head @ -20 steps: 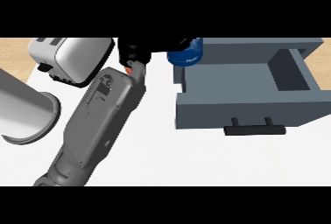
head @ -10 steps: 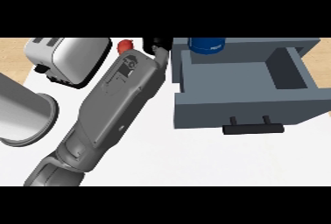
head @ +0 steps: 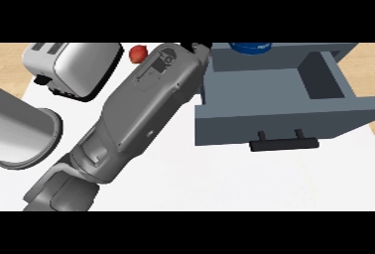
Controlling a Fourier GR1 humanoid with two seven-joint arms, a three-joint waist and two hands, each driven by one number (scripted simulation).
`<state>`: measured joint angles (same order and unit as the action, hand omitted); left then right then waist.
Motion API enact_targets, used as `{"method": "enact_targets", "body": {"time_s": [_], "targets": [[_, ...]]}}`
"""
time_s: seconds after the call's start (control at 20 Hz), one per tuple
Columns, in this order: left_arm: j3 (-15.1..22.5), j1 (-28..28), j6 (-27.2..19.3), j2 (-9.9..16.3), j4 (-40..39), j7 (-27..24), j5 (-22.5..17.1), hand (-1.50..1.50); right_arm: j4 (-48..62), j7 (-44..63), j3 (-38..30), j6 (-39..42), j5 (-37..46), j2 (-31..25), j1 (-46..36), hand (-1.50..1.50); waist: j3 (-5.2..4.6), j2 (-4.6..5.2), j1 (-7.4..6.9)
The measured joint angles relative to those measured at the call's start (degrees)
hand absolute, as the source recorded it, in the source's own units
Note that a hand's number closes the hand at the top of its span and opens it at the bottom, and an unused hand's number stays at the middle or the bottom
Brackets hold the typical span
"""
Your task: Pick up the can, place it into the drawer and close the drawer
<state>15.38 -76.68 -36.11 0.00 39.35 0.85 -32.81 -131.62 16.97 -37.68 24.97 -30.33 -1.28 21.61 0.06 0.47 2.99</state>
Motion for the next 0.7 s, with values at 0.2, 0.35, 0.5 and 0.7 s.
{"method": "enact_targets", "body": {"time_s": [0.2, 0.35, 0.5, 0.7], "targets": [[3.06, -0.59, -0.52, 0.00, -3.36, -3.01, -4.17, 1.50, -0.65, 0.67, 0.04, 0.04, -0.55, -0.19, -0.22, -1.50, 0.01, 0.15, 0.66], [4.70, -2.52, -1.19, 0.00, -6.00, -3.72, -6.39, 1.50, -0.36, 0.19, 1.04, -0.16, 0.04, 0.00, -0.42, -1.50, 0.03, 0.23, 0.94], [7.56, -2.97, -2.54, 0.01, -6.80, -3.90, -9.52, 1.50, -0.18, 0.44, 1.31, -0.29, 0.35, -0.22, -1.22, -1.50, 0.05, 0.29, 1.31], [9.77, -4.17, -2.68, 0.00, -9.40, -4.13, -11.81, 1.50, -0.42, 0.39, 1.07, -0.04, 0.38, -0.03, -1.07, -1.50, 0.05, 0.34, 1.36]]}}
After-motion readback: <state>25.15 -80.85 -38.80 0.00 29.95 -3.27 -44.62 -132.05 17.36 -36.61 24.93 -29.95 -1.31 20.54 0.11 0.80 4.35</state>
